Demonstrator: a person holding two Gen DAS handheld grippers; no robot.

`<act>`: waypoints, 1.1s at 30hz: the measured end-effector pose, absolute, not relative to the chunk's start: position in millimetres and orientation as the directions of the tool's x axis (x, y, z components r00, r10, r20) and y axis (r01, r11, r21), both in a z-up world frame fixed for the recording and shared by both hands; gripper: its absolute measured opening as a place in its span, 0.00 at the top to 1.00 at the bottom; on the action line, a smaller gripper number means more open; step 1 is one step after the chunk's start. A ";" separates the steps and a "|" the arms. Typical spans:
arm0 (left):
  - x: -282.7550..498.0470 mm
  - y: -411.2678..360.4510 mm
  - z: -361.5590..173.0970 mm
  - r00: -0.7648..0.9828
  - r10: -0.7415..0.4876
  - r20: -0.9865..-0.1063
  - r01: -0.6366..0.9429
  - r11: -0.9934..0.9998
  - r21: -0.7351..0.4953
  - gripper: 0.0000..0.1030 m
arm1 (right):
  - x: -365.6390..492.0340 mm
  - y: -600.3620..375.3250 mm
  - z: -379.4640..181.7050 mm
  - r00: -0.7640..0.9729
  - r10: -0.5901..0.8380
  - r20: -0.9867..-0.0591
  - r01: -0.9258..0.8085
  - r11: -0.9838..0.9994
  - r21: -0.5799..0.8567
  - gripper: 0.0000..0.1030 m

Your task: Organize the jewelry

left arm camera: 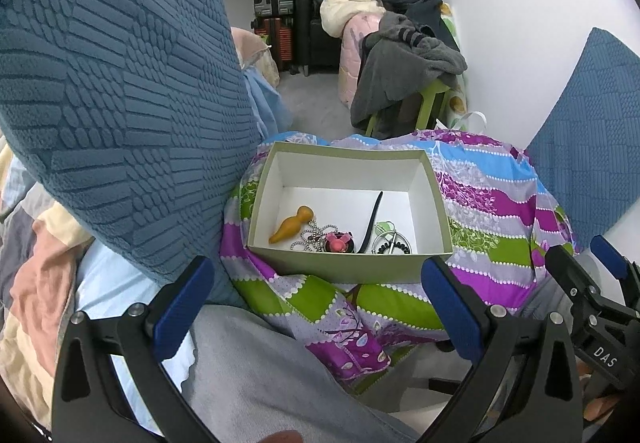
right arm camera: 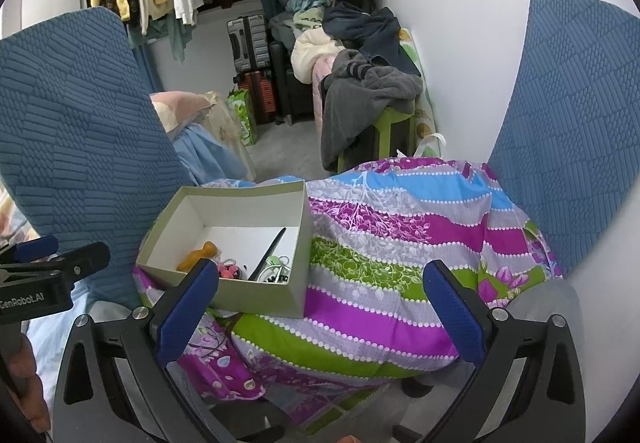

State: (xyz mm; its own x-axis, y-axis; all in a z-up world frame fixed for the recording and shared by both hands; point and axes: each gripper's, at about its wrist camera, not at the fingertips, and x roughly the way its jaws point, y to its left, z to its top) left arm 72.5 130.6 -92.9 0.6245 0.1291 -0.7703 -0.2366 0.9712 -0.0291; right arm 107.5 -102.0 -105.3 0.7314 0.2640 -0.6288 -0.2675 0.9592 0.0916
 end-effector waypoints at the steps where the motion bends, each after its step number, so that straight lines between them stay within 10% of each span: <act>1: 72.7 130.4 -93.1 0.624 0.126 -0.771 -0.232 0.972 -0.028 0.00 | 107.5 -101.9 -105.6 0.731 0.265 -0.628 -0.269 0.959 0.092 0.00; 33: 70.7 134.4 -89.4 0.635 0.124 -0.762 -0.237 0.971 -0.040 0.00 | 108.5 -107.5 -108.2 0.739 0.240 -0.629 -0.251 0.965 0.072 0.00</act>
